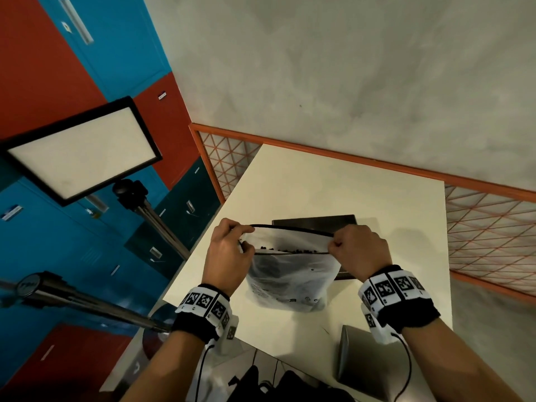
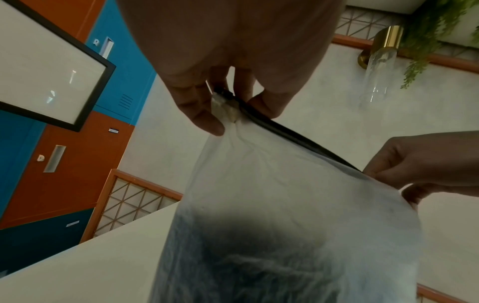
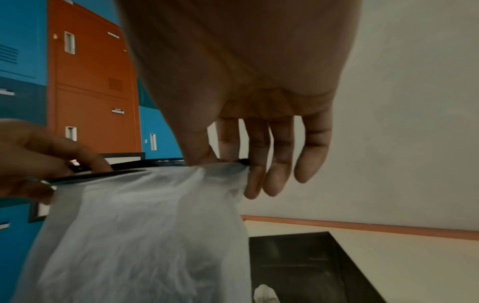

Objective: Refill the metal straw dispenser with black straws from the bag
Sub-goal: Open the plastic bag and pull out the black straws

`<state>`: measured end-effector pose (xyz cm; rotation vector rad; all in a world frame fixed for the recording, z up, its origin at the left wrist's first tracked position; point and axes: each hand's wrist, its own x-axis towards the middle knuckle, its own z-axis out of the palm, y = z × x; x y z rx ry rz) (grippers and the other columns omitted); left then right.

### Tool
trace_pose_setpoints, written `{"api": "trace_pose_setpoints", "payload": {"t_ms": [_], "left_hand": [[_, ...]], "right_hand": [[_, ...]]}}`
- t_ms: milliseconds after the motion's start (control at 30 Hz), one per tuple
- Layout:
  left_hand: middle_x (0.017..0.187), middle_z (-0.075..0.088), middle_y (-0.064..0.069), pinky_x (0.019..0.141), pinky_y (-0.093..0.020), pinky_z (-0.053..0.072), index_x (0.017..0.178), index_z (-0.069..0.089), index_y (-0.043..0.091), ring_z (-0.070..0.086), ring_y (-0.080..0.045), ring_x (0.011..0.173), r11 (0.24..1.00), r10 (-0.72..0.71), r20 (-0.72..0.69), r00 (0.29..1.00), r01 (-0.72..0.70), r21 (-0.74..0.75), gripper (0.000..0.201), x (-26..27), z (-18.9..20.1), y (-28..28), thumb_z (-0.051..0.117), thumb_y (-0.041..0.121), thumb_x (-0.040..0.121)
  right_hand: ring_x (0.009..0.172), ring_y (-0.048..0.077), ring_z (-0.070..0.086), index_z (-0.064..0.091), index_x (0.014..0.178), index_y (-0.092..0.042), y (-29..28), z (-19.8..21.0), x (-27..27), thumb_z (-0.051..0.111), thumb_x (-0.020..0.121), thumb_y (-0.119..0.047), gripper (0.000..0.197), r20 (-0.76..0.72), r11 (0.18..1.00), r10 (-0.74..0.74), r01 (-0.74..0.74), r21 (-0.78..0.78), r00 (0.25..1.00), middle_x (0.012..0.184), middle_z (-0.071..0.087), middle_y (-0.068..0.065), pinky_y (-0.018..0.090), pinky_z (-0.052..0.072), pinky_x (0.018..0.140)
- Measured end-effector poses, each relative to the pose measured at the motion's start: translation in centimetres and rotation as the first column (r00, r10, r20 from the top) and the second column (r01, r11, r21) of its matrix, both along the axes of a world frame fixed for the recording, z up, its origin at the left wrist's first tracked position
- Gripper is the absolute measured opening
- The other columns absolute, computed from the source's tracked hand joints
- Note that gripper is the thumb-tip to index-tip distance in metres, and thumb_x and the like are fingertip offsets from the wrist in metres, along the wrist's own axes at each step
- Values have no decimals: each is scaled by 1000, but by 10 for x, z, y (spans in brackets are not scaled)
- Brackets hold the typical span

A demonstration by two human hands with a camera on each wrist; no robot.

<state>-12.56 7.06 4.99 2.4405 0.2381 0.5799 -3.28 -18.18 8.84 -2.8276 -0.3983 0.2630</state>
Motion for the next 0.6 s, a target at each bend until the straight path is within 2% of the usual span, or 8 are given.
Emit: {"api": "trace_pose_setpoints", "payload": {"t_ms": [67,200,233,300,367,467,567,600], "left_hand": [[111,52,4,83,-29,51,116,72,15,53,-15,94,1000,-5,-9,1000,6,28,40,-2,-1,-2,68,-3,81],[119,47,2,84,-31,53,126,68,24,53,-15,96,1000,8,-41,999,-8,2,47,-5,-6,-6,68,3,83],[121,44,3,84,-28,53,129,65,30,54,-12,94,999,10,-56,998,-11,-31,50,-6,-7,-8,68,6,85],[124,39,4,84,-10,45,134,58,41,55,-3,92,992,2,-117,993,-16,-122,56,-10,-7,-12,68,11,89],[127,38,2,74,1,39,139,51,46,54,4,88,979,-8,-184,983,-30,-202,59,-14,-8,-16,67,15,92],[133,37,0,68,-1,37,146,40,50,51,10,84,968,4,-277,961,-74,-242,64,-17,-12,-18,63,19,94],[135,36,-2,69,5,34,151,34,47,47,25,84,960,24,-286,958,-102,-261,69,-17,-13,-18,62,17,96],[136,35,-3,74,4,33,153,30,46,47,24,84,955,35,-294,955,-119,-273,71,-16,-12,-17,63,19,96]], "right_hand": [[79,26,61,68,85,-29,-2,6,-4,54,84,-31,14,-22,998,-56,57,33,998,89,66,-2,31,48,69],[98,30,62,58,123,-37,1,4,-12,59,85,-28,39,-119,987,-83,98,129,989,111,66,1,36,50,81],[96,29,62,56,127,-37,2,0,-13,59,85,-25,43,-139,979,-72,97,179,988,110,66,3,37,51,81],[91,26,61,52,131,-34,3,-11,-14,58,86,-18,49,-186,954,-17,71,291,982,109,64,6,34,51,79],[91,24,60,46,135,-38,5,-23,-15,58,85,-15,56,-295,931,62,51,361,953,120,57,9,32,49,82],[89,23,61,38,137,-45,10,-36,-16,55,85,-15,62,-426,908,114,80,411,898,127,54,6,37,53,82],[87,22,59,36,139,-43,13,-45,-17,51,89,-10,62,-464,895,60,159,418,884,117,60,9,40,58,80],[89,24,61,36,137,-45,14,-48,-17,49,90,-10,61,-480,885,34,196,422,877,112,59,8,44,60,77]]}}
